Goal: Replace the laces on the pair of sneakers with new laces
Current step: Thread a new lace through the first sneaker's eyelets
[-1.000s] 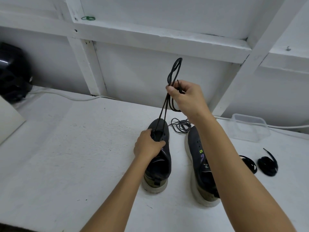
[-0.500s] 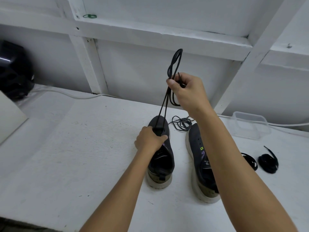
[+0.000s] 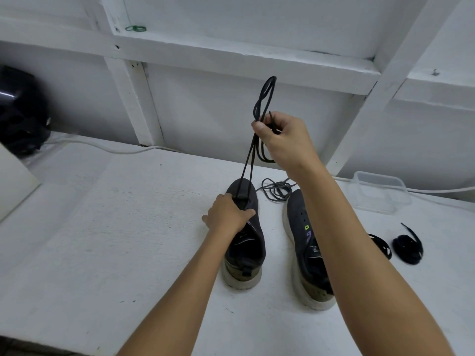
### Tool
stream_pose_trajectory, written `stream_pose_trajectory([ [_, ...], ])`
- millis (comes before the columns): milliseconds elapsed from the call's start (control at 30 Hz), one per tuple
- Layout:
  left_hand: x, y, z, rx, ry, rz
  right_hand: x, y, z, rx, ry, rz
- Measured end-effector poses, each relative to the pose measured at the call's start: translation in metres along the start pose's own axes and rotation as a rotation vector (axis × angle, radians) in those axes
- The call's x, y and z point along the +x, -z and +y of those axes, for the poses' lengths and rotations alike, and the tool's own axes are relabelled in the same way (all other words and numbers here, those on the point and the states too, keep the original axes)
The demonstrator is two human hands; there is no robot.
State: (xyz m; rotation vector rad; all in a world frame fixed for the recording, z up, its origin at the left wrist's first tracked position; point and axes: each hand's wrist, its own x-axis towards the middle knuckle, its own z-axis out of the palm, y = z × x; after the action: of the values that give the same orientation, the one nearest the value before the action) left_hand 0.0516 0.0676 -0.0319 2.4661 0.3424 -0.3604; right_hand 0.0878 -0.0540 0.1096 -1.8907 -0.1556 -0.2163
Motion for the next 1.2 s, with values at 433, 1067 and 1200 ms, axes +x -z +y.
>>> stream_pose_trajectory([
  [433,0.004,0.034,0.002,-0.518,-0.239,0.151,0.013,0.001,0.039,-0.256,-0.162,-0.187],
  [1067,0.016,0.085,-0.011,-0.914,-0.067,0.127,-0.018,-0.036,0.083,-0.438,-0.203,-0.426],
  [1200,0.016,0.091,-0.012,-0.768,-0.106,0.31,-0.021,-0.037,0.083,-0.312,-0.223,-0.336],
])
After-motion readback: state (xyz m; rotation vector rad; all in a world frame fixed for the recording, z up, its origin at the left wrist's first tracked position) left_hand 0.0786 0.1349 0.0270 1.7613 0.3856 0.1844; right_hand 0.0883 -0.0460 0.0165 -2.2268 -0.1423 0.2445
